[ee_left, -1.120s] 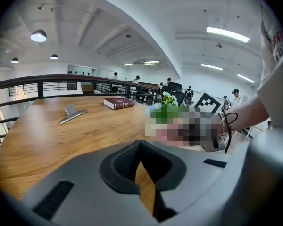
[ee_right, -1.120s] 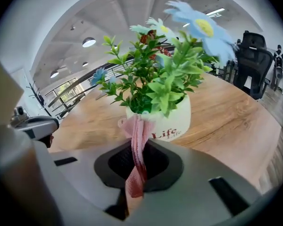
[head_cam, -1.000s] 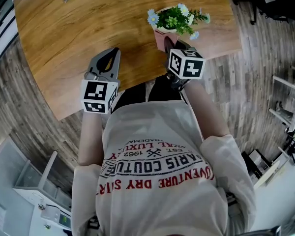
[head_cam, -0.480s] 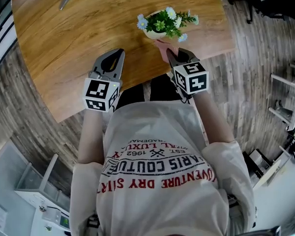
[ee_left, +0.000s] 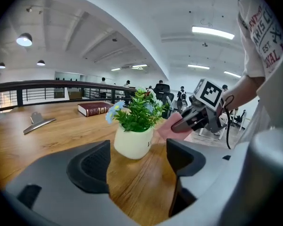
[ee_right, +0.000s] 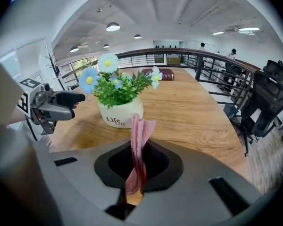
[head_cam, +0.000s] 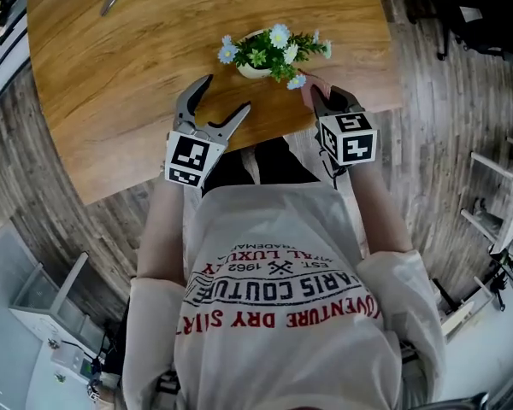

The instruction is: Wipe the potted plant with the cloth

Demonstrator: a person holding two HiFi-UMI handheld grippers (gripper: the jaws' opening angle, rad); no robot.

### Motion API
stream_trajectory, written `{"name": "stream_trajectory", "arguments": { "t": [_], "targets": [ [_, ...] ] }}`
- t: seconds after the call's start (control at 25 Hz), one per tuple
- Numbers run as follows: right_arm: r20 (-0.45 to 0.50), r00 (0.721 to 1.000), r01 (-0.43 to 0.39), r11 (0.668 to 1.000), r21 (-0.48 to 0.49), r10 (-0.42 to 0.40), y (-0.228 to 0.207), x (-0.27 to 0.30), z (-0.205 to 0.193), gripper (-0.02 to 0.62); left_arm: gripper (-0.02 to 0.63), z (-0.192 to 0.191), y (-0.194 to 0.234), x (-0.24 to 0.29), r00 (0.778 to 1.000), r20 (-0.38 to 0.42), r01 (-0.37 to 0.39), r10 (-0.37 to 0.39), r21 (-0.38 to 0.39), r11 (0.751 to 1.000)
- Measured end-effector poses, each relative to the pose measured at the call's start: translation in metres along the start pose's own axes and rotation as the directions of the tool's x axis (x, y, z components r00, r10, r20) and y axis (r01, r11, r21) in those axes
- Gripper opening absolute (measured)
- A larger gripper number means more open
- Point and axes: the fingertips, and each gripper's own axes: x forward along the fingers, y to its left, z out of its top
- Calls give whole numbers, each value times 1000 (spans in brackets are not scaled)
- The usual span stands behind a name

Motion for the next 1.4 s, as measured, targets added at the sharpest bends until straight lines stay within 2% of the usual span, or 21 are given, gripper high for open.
{"name": "stream_trajectory", "arguments": {
  "t": [0.16,0.4,0.68,0.88,1.0,1.24,1.4],
  "targets": [
    [-5,1000,-7,996,-93,7,-24,7,4,40,426,1,0,24,1000,6,-3,3,24,1000],
    [5,999,-36,996,-86,36,-63,23,18,40,499,6,2,60,998,-15,55,-54,153,987],
    [28,997,-73,991,-111,77,-81,40,36,40,523,15,5,88,988,-4,150,-153,243,958],
    [56,992,-103,988,-115,110,-81,50,47,40,525,12,5,96,980,-11,193,-198,297,935],
    [63,990,-118,986,-121,126,-80,57,49,40,525,14,3,103,975,-6,212,-220,300,930],
    [76,986,-138,983,-118,147,-85,65,55,40,525,3,0,121,952,-131,302,-276,253,919],
    [72,985,-145,981,-126,155,-84,66,54,40,523,-1,1,123,945,-158,317,-286,230,920]
  ]
}}
